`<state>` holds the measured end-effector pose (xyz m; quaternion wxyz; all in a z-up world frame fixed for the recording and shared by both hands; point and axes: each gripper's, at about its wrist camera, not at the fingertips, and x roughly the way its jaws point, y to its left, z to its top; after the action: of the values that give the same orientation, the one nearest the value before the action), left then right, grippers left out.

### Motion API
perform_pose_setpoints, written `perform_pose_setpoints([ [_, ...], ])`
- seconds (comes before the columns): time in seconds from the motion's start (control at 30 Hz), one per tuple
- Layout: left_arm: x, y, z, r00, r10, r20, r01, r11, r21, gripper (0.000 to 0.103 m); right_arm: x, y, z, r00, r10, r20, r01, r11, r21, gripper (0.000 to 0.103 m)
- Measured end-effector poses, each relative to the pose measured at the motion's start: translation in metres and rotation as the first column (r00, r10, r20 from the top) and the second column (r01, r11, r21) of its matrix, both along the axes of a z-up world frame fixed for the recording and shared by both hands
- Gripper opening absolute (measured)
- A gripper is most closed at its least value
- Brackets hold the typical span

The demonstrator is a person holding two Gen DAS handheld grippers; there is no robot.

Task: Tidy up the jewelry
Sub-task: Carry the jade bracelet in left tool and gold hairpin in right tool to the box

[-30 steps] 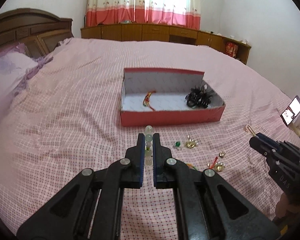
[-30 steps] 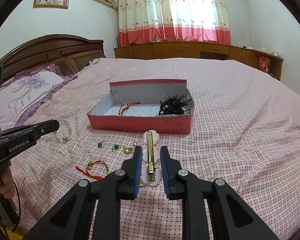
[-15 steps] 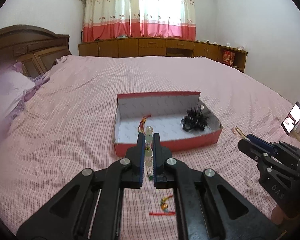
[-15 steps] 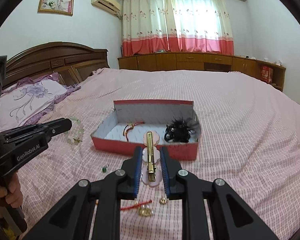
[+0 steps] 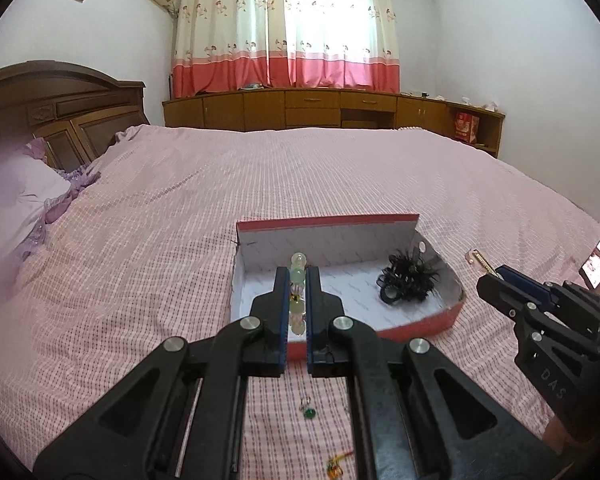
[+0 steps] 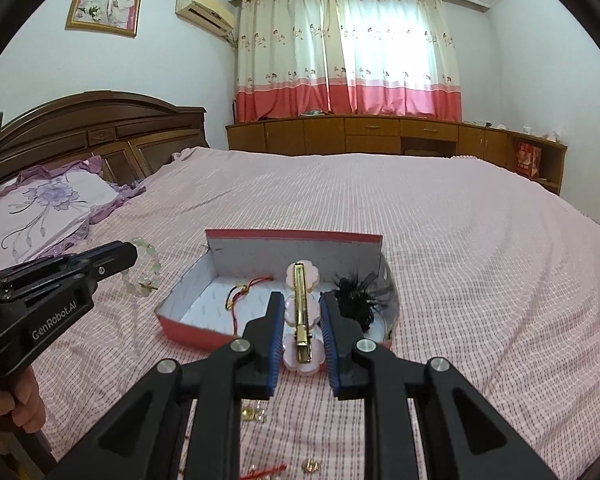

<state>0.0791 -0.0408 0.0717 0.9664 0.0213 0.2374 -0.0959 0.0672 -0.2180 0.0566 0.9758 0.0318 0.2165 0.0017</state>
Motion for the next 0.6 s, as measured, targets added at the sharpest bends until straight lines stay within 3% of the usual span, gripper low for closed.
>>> perform_pose_setpoints([
  [0.6,0.056,-0.004,-0.022,0.998,0.058,-0.026,-0.059,0.998,-0.017,0.0,0.068,-0.015,-0.017,0.997,-0.056,-0.051,0.057,0.998,0.017,0.02],
])
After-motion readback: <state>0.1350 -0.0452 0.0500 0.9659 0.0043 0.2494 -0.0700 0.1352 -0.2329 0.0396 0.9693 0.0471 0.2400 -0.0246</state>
